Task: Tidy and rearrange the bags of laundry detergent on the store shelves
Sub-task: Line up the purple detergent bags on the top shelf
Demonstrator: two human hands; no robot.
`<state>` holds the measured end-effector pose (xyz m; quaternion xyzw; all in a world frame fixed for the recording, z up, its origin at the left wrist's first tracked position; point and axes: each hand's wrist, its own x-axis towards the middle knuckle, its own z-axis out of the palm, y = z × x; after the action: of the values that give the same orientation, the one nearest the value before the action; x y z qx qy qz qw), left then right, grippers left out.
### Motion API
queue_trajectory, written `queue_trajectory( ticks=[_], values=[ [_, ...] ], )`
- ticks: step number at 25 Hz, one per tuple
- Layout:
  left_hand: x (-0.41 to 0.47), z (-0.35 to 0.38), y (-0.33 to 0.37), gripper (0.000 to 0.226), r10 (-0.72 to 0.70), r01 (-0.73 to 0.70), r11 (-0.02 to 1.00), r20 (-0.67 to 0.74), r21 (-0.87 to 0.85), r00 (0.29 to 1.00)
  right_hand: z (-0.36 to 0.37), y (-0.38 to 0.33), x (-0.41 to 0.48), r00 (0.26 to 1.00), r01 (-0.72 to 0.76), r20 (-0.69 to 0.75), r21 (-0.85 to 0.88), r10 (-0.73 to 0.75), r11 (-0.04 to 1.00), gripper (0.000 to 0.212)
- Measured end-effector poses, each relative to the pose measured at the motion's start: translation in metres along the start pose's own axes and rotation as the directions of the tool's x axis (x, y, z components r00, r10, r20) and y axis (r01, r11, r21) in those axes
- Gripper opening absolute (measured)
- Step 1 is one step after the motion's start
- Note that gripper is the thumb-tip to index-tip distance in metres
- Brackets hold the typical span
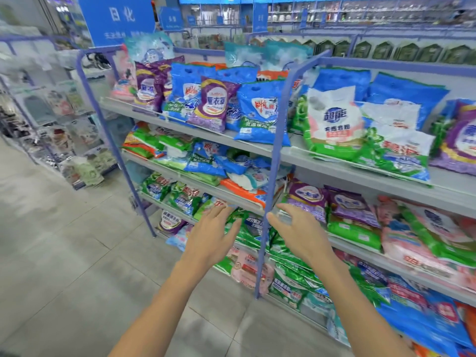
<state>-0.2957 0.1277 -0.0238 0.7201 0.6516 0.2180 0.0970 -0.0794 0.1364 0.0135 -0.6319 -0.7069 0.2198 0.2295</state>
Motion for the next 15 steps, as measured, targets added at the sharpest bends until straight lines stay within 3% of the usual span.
queue_trajectory(
  ticks=[8, 15],
  values=[
    [0.048, -0.004, -0.04, 0.056, -0.006, 0.005, 0.999, 0.035, 0.043, 0.999, 0.008, -0.015, 0.068, 0.999, -0.033, -0.027, -0.026, 0.032, 0.999, 0.054],
    [0.072, 0.003, -0.033, 0.058, 0.103, -0.103, 0.995, 0.084, -0.006, 0.991, 0.013, -0.011, 0.057, 0.985, -0.147, -0.097, -0.017, 0.144, 0.989, 0.056]
  ],
)
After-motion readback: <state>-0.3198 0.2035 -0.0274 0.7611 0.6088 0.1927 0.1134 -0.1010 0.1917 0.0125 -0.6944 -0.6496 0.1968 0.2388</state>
